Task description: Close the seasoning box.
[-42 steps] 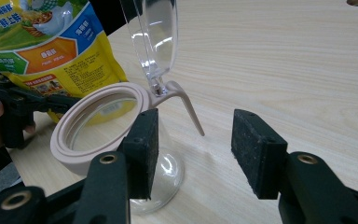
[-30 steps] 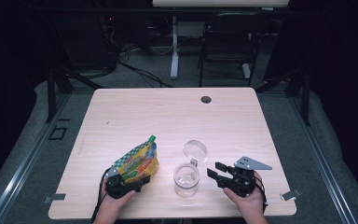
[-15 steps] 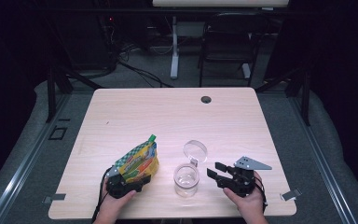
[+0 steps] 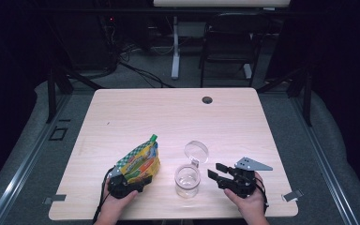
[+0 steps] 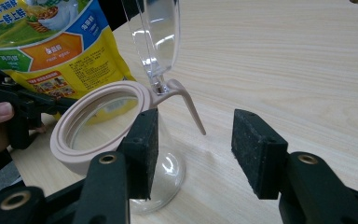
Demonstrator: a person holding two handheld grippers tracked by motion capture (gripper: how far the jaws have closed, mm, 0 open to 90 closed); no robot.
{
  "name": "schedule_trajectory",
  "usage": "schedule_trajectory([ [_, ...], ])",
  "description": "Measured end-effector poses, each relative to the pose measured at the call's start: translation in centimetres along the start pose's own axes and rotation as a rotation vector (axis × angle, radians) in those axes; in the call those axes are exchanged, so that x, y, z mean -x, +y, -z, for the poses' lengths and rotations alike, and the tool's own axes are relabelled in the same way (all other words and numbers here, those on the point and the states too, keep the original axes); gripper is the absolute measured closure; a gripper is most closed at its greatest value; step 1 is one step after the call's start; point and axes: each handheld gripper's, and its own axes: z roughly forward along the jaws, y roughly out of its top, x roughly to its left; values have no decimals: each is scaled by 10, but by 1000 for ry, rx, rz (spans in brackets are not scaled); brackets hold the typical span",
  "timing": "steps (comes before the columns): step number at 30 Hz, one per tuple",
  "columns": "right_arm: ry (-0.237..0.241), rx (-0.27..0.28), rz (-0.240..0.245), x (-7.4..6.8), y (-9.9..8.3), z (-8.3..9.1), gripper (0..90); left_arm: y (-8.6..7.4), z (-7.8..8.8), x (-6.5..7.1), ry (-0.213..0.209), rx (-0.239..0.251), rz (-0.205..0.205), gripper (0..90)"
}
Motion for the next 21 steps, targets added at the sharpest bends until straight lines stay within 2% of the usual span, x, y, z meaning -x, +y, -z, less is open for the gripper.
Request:
schedule_trajectory([
  [11,-3,2,-2,0,0,1,512,1,0,-1,5,9,-2,533],
  [14,-1,5,-5,1,0,1,512,1,1,-3,-7,12,18,544],
  [21,-3,1,-1,1,0,2,511,2,1,-5,2,9,5,552],
])
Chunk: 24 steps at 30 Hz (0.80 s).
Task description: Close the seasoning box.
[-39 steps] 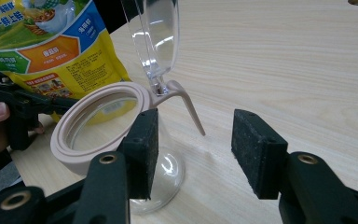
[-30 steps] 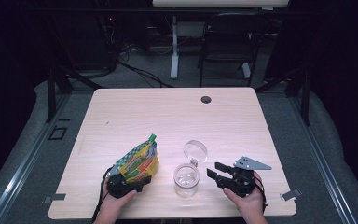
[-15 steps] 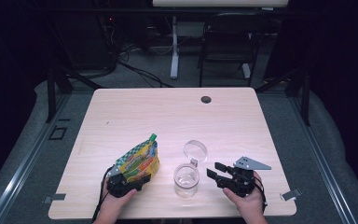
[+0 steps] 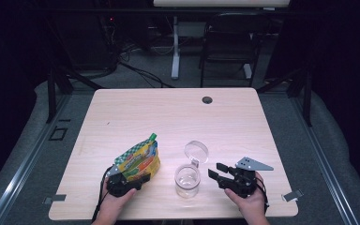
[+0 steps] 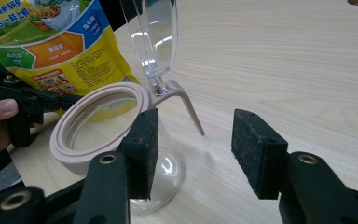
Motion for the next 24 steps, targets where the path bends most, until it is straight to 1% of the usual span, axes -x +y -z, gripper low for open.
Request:
schedule_trajectory([
  [4,0,0,2,0,0,0,511,1,1,0,3,-15,-11,553],
  [7,2,6,-3,0,0,0,512,1,1,1,2,-10,-7,554],
  [11,3,3,1,0,0,0,512,3,3,1,1,-2,-15,555],
  [14,3,5,0,0,0,0,512,5,5,2,11,-6,-32,555],
  [18,3,8,-2,0,0,0,511,7,7,3,19,3,-53,556],
  [20,2,6,1,0,0,1,511,9,9,4,22,-7,-71,556],
  [23,1,10,4,0,1,1,512,11,10,6,32,-1,-87,556],
  [24,-1,9,8,0,1,2,512,12,11,6,37,-10,-99,556],
])
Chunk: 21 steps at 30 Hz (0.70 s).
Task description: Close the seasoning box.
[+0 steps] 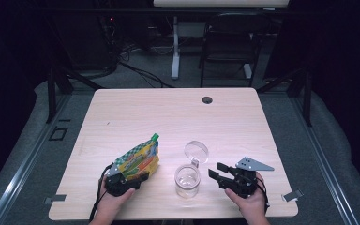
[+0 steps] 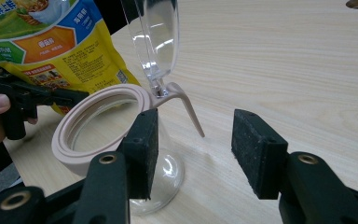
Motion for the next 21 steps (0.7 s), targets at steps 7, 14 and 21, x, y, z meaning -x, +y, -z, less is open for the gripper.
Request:
schedule_trajectory([
  [7,-3,14,16,-2,1,3,512,6,7,2,13,-1,-35,556],
  [14,-11,20,24,-2,2,6,512,11,17,5,12,-16,-83,557],
  [21,-11,18,29,-2,2,6,512,14,21,8,47,-22,-121,557],
])
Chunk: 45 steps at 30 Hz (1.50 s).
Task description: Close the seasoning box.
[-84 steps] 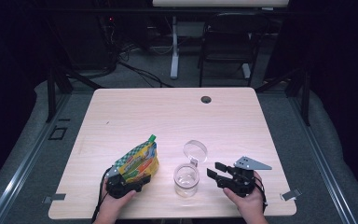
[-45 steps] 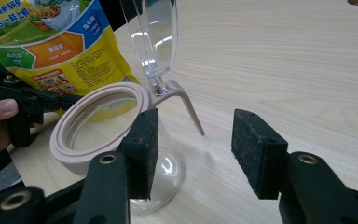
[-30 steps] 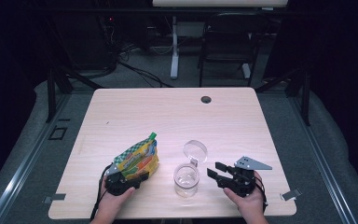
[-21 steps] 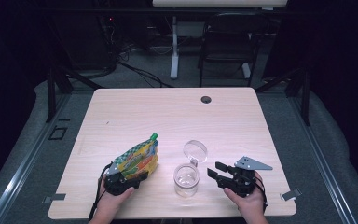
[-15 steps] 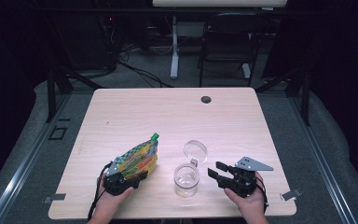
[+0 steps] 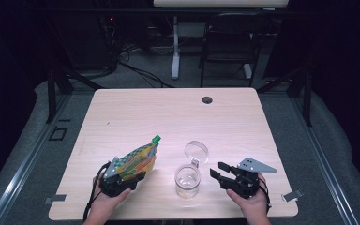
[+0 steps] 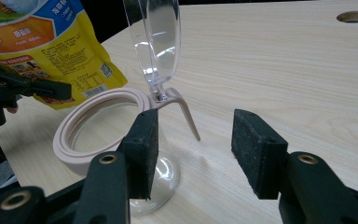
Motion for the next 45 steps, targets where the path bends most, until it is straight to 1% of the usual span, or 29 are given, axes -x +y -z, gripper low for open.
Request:
schedule_trajectory([
  [1,-1,1,-1,0,0,0,512,0,0,1,12,-3,-17,557],
  [2,-1,-1,2,0,0,0,512,1,1,2,21,-6,-22,557],
  [5,-2,2,1,0,0,0,512,3,2,5,60,-11,-67,557],
  [6,-3,2,2,0,0,0,511,3,2,6,66,-12,-76,557],
  [11,-6,9,12,-1,1,1,507,6,4,8,96,-9,-101,557],
  [14,-8,16,25,-3,2,2,506,6,5,8,122,-10,-119,557],
  [19,-8,32,45,-8,4,5,503,7,8,8,150,-11,-140,557],
  [20,-16,36,61,-9,5,6,501,7,8,8,159,-11,-145,557],
  [21,-19,44,67,-10,6,6,497,7,9,8,169,-17,-161,558],
  [22,-26,54,80,-12,6,7,489,7,9,8,176,-13,-164,557],
  [25,-35,78,105,-14,8,10,488,8,10,9,200,-19,-197,557],
  [27,-32,85,110,-16,9,11,495,8,11,10,209,-20,-207,558],
  [28,-30,71,112,-17,9,12,499,8,11,10,214,-15,-206,557],
  [29,-27,65,108,-17,9,12,507,8,12,10,217,-24,-215,557],
  [30,-27,64,106,-18,8,12,521,8,11,10,219,-15,-210,557],
  [32,-25,56,127,-20,8,12,550,8,12,10,222,-15,-212,557],
  [35,-27,59,145,-24,9,13,571,8,12,10,227,-18,-218,557],
  [37,-20,63,151,-26,9,14,584,7,12,10,232,-19,-223,557],
  [39,-23,60,154,-26,9,14,596,8,12,10,236,-24,-234,558],
  [41,-15,63,151,-26,9,15,605,8,12,11,240,-25,-241,557],
  [45,-13,63,151,-27,10,16,637,8,12,12,252,-30,-260,558],
])
